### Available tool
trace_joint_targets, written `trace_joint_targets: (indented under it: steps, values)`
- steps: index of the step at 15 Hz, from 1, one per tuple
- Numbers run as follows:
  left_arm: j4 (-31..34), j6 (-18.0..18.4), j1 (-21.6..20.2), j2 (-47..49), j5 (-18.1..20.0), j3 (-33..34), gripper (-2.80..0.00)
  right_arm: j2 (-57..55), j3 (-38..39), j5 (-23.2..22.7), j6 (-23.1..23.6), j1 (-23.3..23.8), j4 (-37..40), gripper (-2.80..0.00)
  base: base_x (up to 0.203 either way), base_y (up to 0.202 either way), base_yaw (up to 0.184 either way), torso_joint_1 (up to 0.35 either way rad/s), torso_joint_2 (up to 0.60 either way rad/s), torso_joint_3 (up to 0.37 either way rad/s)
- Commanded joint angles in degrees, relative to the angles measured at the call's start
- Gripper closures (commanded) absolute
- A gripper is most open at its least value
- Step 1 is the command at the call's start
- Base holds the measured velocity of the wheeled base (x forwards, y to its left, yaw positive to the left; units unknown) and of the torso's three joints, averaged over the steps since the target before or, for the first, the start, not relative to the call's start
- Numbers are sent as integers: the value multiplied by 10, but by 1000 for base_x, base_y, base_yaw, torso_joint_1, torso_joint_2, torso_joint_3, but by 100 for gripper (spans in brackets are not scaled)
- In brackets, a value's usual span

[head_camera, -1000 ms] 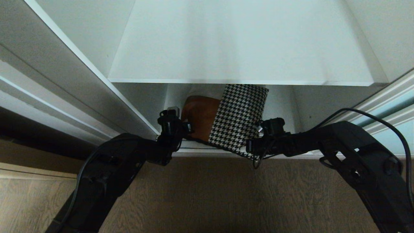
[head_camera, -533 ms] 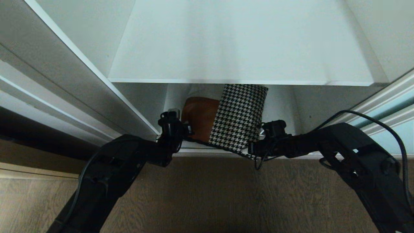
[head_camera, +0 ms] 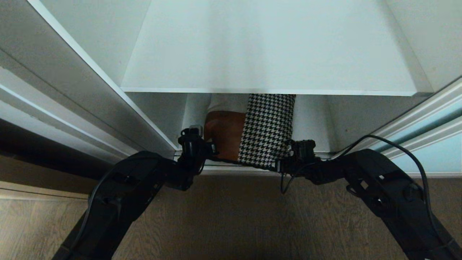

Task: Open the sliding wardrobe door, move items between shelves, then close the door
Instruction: Place the pillow on the higher shelf

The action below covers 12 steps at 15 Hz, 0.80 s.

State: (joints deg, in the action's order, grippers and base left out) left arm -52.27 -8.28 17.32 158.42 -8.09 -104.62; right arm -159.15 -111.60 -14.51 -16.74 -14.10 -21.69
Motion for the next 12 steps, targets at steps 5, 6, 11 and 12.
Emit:
trace_joint_targets:
  steps: [5, 6, 11, 12]
  values:
    - [-13, 6, 3, 0, -1, -8, 0, 46, 0, -2, 0, 13, -62, 0, 0, 0, 0, 0, 0, 0]
    - [-13, 8, 1, 6, -2, -24, 0, 52, 0, -9, 0, 14, -76, 0, 0, 0, 0, 0, 0, 0]
    - [32, 35, -15, 27, -3, -63, 0, 44, 0, -41, -1, 14, -80, 0, 0, 0, 0, 0, 0, 0]
    - [36, 35, -15, 21, -4, -63, 0, 44, 0, -42, -2, 13, -80, 0, 0, 0, 0, 0, 0, 0]
